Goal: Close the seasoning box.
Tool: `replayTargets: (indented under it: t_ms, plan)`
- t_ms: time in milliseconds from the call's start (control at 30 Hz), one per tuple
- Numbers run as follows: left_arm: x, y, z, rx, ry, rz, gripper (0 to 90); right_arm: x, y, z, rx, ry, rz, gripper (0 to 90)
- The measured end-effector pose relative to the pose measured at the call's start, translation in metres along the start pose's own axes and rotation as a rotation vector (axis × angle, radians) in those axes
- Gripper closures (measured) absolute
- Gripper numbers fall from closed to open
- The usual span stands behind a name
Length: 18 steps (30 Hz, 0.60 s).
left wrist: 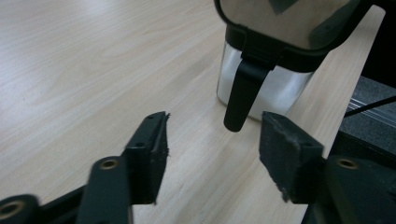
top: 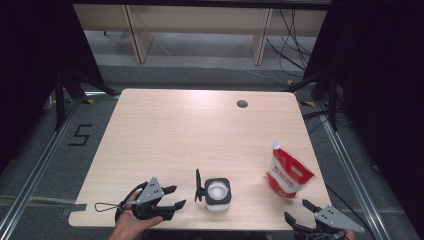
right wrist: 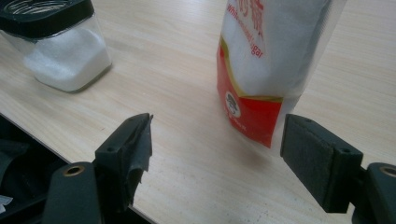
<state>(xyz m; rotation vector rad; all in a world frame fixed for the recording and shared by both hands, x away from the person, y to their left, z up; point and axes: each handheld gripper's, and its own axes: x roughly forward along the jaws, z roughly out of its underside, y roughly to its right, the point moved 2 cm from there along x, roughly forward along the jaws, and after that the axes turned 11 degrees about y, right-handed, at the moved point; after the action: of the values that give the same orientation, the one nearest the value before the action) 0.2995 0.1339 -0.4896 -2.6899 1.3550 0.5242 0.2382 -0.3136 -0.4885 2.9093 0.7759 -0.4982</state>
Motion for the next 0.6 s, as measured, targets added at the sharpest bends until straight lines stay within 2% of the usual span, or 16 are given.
replayTargets:
  t_ms: [33,67,100,133,200,233,300,333,367,433,600]
  plan:
    - [0.000,0.000,-0.002,0.023,0.017,0.019,50.5,0.000,-0.002,0.000,0.020,-0.013,-0.012,26.1]
    - [-0.002,0.001,-0.005,0.022,0.016,0.024,53.4,0.000,-0.001,0.000,0.003,0.004,-0.010,26.1]
    - [-0.003,0.000,-0.008,0.044,0.023,0.041,57.4,-0.002,-0.005,0.001,0.056,-0.019,0.001,26.0]
    - [-0.004,0.000,-0.011,0.057,0.032,0.047,62.3,0.000,-0.003,0.001,0.022,-0.011,-0.011,26.0]
    - [-0.004,0.001,-0.015,0.046,0.043,0.043,68.9,0.000,-0.004,0.001,0.019,-0.024,-0.004,26.0]
    - [-0.004,0.001,-0.017,0.067,0.044,0.041,71.9,0.000,-0.005,0.001,0.023,-0.022,-0.016,26.0]
    - [-0.003,0.002,-0.020,0.077,0.055,0.039,79.0,0.001,-0.003,0.001,-0.006,-0.005,-0.007,26.0]
    - [-0.001,0.004,-0.022,0.089,0.059,0.039,81.6,0.001,-0.005,0.001,0.017,-0.013,-0.014,26.0]
    - [0.000,0.005,-0.024,0.100,0.062,0.038,84.5,0.001,-0.005,0.001,0.011,-0.016,-0.004,26.0]
    - [0.002,0.006,-0.027,0.107,0.062,0.046,87.2,0.001,-0.004,0.001,-0.005,-0.012,0.000,26.0]
    - [0.008,0.012,-0.037,0.103,0.073,0.063,89.1,0.001,-0.006,0.002,0.020,-0.017,-0.010,26.2]
